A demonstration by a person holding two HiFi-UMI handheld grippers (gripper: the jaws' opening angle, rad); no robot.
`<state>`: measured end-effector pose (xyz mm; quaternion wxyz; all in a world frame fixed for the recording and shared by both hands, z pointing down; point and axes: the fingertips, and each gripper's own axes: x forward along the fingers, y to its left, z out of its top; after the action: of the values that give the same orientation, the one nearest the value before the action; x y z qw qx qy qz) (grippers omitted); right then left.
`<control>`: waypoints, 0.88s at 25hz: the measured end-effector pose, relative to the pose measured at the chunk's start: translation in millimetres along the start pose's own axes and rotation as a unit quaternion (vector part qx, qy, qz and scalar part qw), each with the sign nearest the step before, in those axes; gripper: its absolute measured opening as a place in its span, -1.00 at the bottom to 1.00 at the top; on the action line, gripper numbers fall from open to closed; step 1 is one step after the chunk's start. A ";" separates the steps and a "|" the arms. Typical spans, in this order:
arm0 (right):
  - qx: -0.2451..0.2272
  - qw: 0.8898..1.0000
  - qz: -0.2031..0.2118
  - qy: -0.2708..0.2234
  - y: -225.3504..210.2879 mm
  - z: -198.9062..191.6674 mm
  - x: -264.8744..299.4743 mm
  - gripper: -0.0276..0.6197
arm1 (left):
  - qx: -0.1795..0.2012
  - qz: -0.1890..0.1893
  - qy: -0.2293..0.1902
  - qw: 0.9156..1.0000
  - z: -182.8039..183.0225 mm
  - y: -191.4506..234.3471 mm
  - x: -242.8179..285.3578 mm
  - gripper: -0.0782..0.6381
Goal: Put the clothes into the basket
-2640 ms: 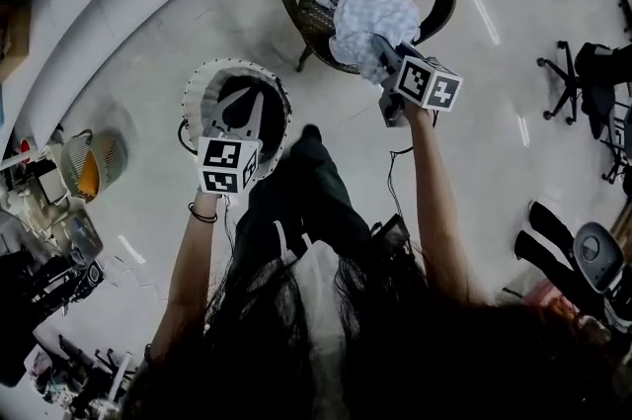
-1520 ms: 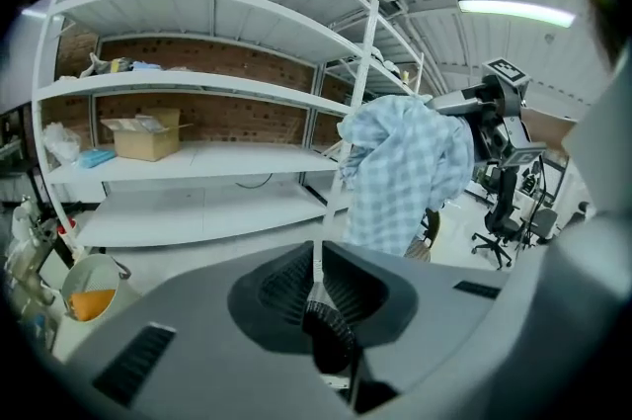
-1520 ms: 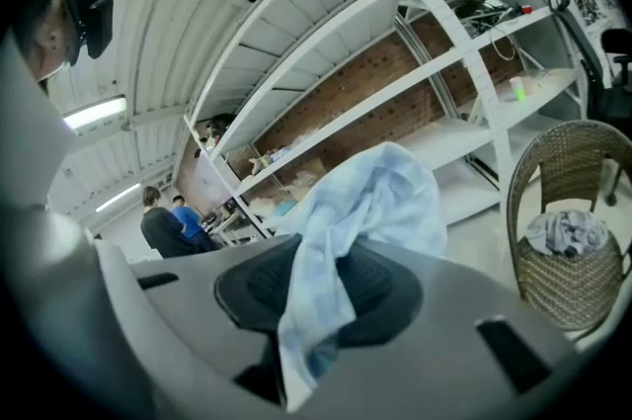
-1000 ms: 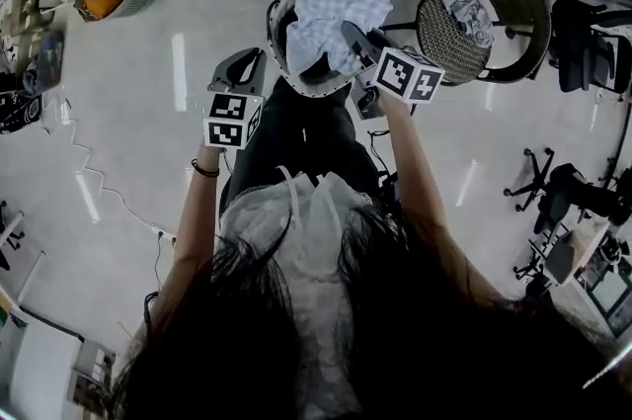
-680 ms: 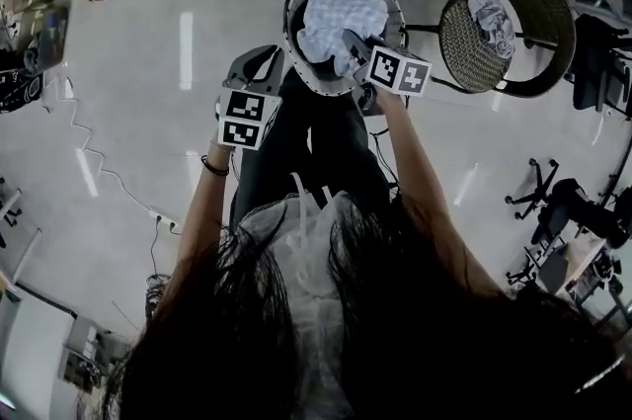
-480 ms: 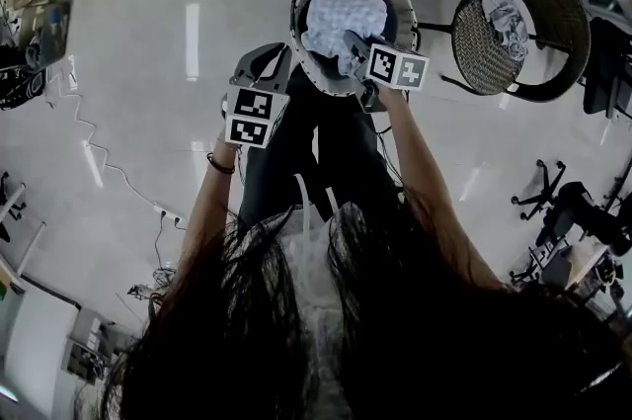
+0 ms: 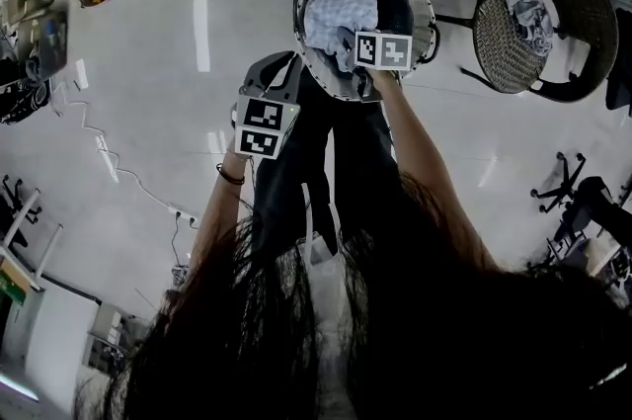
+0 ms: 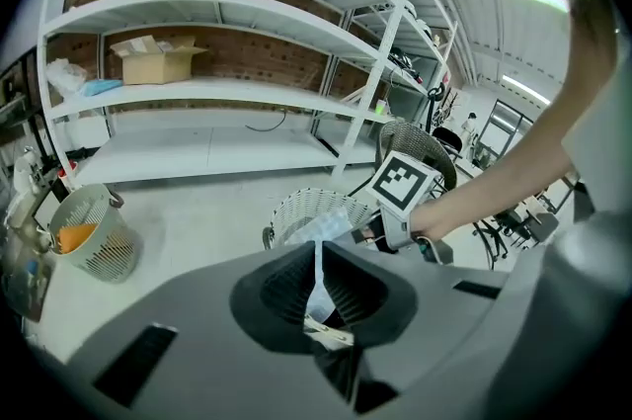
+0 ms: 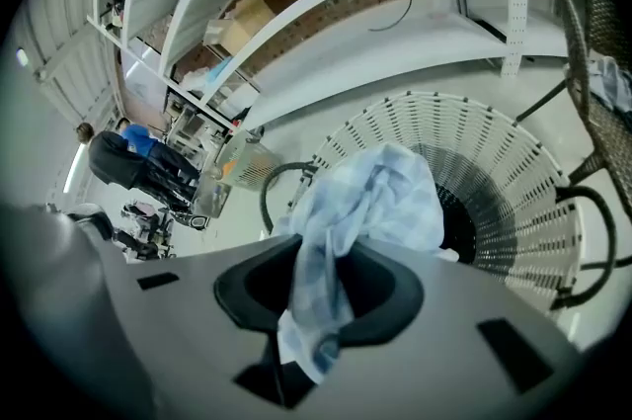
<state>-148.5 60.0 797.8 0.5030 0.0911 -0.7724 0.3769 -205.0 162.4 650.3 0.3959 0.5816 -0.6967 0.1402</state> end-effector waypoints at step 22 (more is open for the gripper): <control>-0.072 0.997 0.008 0.028 -10.2 -4.7 35.7 -0.22 | -0.004 0.001 0.034 0.999 -29.0 1.9 14.5 -0.70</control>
<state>-156.9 64.6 833.9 0.5268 0.0376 -0.7838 0.3268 -195.6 171.8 679.9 0.4214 0.5744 -0.6839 0.1578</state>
